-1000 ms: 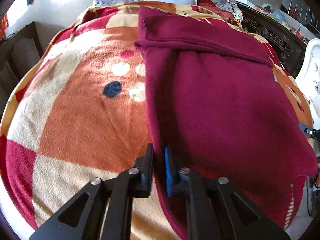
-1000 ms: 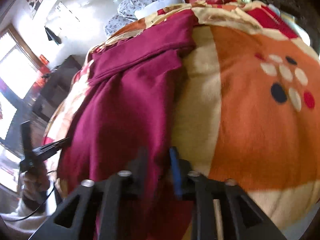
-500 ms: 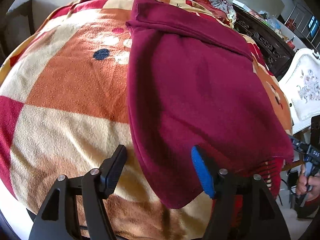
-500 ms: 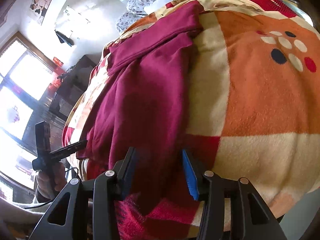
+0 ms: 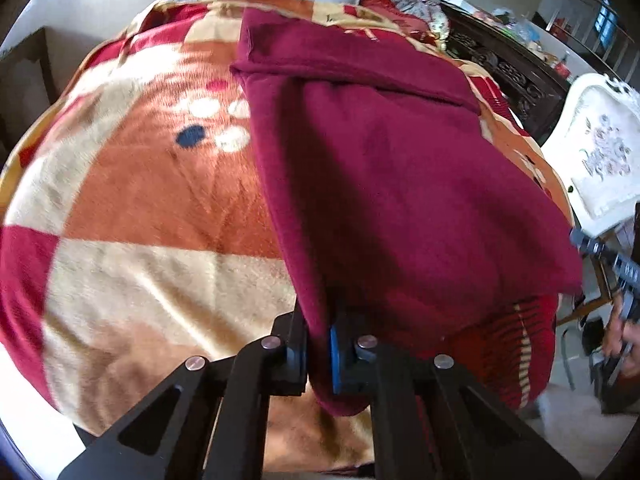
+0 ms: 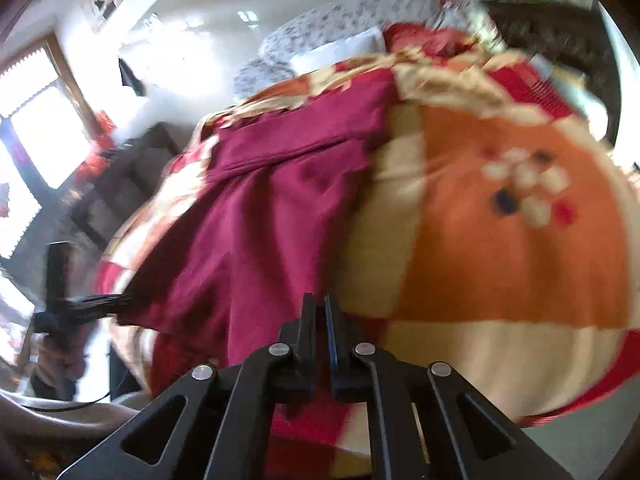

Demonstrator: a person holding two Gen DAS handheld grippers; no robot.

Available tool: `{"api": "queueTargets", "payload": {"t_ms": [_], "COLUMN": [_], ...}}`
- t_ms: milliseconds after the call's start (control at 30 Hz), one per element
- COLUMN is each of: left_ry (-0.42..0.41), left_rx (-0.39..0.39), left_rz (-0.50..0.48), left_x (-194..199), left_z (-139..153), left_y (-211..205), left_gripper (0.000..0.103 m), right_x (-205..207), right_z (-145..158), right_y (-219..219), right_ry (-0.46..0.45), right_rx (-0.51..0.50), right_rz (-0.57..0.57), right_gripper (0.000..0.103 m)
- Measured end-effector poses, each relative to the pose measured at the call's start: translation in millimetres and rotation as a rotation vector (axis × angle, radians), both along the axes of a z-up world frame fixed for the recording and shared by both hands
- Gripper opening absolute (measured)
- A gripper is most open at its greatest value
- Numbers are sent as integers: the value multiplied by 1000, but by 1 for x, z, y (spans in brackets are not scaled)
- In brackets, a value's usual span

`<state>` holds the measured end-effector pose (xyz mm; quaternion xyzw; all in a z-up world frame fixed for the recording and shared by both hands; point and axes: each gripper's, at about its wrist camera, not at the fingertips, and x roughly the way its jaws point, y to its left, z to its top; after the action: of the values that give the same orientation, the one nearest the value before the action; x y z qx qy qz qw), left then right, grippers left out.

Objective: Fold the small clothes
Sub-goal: 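Lift the held hem end with both tools and carry it toward the collar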

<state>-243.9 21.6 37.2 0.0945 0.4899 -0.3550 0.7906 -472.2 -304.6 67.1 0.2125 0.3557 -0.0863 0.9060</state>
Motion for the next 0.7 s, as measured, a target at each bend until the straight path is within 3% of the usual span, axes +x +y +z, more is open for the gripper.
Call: {"api": "queueTargets", "payload": {"t_ms": [67,167,233,300,333,400,567,700], "left_ry": [10,57,34,30,37,46,40,-8], "left_rx": [17,39,35,36,38,39,34,68], "left_rz": [4,26,20,15,15,18,40,45], "left_x": [2,8,6,7,8,9,7,0], "left_z": [-6,-25,-21,-19,-20,-21,-22,-22], "left_y": [2,2,1,2,3,3,4,-1], "left_gripper": [8,8,8,8,9,9,13,18], "right_x": [-3,-5,-9,-8,-5,-2,7,7], "right_z": [-5,-30,-40,-45,-44,-42,-54,-51], "right_y": [-9,-25,-27,-21,-15,-6,2,11], "right_ry": [45,73,19,7,16,20,42,32], "right_rx": [-45,122,283,365,358,332,387,365], "right_rz": [-47,-63,-32,8,33,65,89,112], "right_gripper": [4,7,11,48,54,54,54,54]}}
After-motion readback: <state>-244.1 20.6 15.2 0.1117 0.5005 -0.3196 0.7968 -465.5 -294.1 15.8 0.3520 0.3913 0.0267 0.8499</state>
